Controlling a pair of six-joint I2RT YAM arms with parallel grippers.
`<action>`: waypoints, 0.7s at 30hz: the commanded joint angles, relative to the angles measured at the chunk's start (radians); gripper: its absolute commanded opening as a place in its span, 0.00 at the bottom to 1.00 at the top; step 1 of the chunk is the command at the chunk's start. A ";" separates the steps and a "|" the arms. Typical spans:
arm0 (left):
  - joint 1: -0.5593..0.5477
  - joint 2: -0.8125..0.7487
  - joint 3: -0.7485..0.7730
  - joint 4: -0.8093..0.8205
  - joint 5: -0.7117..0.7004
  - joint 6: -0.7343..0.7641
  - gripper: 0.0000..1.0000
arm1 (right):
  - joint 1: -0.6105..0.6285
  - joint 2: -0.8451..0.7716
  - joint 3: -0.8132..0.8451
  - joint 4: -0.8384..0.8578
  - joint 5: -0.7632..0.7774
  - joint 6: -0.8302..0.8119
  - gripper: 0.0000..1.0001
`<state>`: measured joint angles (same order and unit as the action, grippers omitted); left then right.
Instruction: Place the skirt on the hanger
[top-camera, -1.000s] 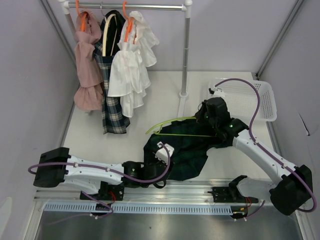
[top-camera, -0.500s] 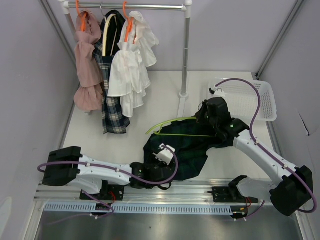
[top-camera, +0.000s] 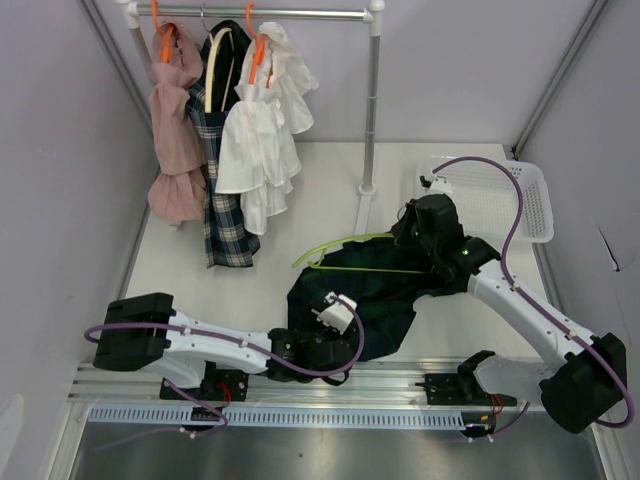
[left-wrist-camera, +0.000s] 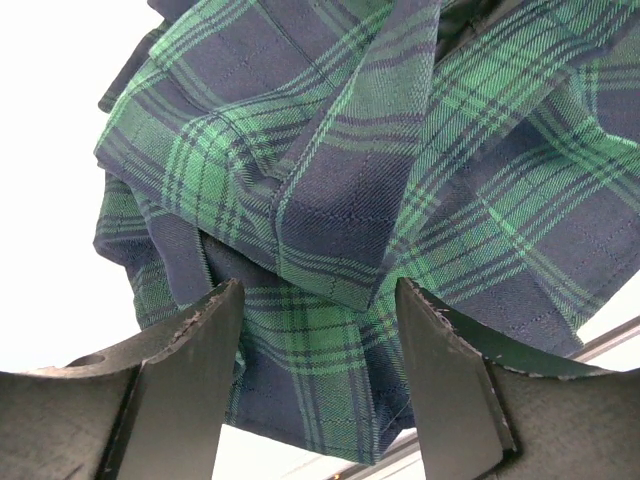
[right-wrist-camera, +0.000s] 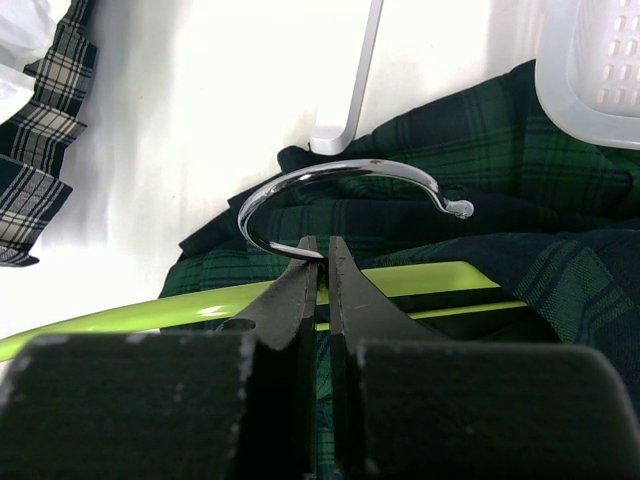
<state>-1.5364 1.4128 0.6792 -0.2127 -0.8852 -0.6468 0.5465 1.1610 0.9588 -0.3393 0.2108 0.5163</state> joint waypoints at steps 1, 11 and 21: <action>-0.007 -0.002 0.023 0.018 -0.049 -0.020 0.68 | -0.010 -0.030 0.020 0.013 0.007 -0.002 0.00; 0.068 -0.014 -0.015 0.061 -0.040 -0.014 0.44 | -0.011 -0.040 0.011 0.013 0.001 -0.002 0.00; 0.156 -0.075 -0.027 0.113 0.084 0.044 0.00 | -0.023 -0.076 -0.009 0.013 -0.001 -0.013 0.00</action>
<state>-1.4094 1.3876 0.6571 -0.1478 -0.8440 -0.6178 0.5358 1.1229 0.9466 -0.3408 0.1993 0.5163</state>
